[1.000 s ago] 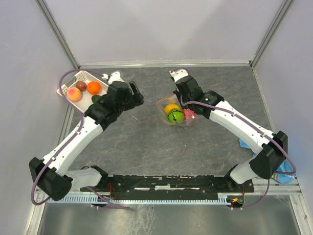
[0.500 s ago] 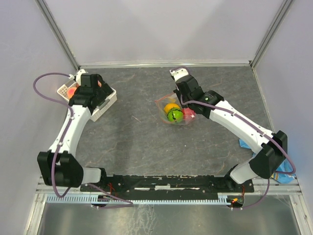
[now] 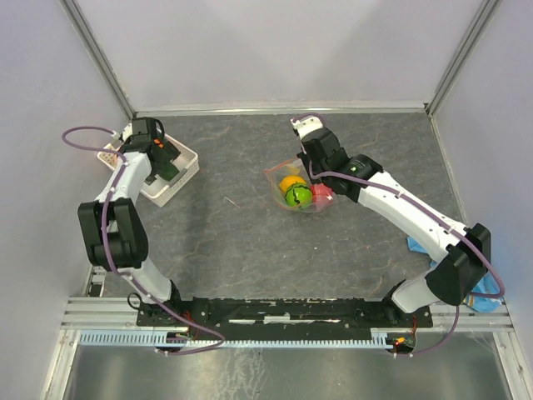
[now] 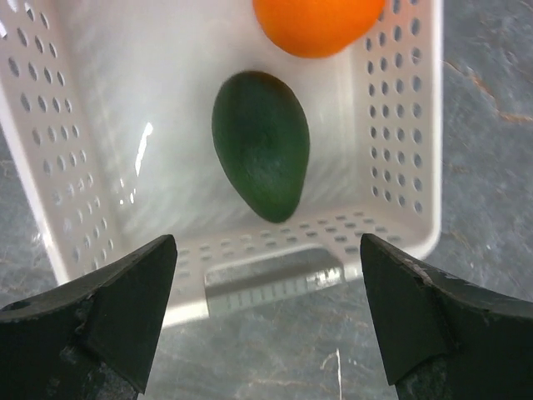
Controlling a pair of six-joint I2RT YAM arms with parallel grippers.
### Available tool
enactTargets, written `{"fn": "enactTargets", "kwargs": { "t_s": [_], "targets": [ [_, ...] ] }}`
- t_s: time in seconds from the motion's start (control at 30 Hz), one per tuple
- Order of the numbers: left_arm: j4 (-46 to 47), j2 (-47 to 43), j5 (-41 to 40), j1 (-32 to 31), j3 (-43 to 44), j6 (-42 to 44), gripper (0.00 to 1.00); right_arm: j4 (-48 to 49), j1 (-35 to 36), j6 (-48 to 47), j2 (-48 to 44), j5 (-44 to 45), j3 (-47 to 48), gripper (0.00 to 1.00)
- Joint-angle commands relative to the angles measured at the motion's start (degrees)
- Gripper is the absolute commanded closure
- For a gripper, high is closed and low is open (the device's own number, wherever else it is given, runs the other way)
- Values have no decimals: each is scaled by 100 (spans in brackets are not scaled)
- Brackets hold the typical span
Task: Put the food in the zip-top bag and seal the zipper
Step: Pick up the fake fruit from the bin.
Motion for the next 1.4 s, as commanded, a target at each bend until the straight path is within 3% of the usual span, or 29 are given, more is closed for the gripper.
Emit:
{"fn": "enactTargets", "kwargs": {
  "t_s": [0.0,0.53,0.73,0.87,0.97,1.03,1.37],
  "targets": [
    [57,635,93,192,578,-156,3,312,-38,-61,-168,29,0,98],
    [-74,1996,298,434,1377,209,13,305,-43,-40,-24,-49,8,98],
    [-165,2208,368,461,1493,286,23,307,-47,-22,-64,-59,-22,98],
    [-156,2022,361,468,1480,369,35,331,-41,-12,-78,-115,-35,98],
    [-105,1768,293,468,1367,415,53,333,-43,14,-68,-169,-27,98],
    [-78,1621,300,468,1282,415,60,329,-41,17,-74,-198,-30,98],
    [-26,523,1193,271,921,232,62,362,-43,40,-89,-290,-24,98]
  ]
}}
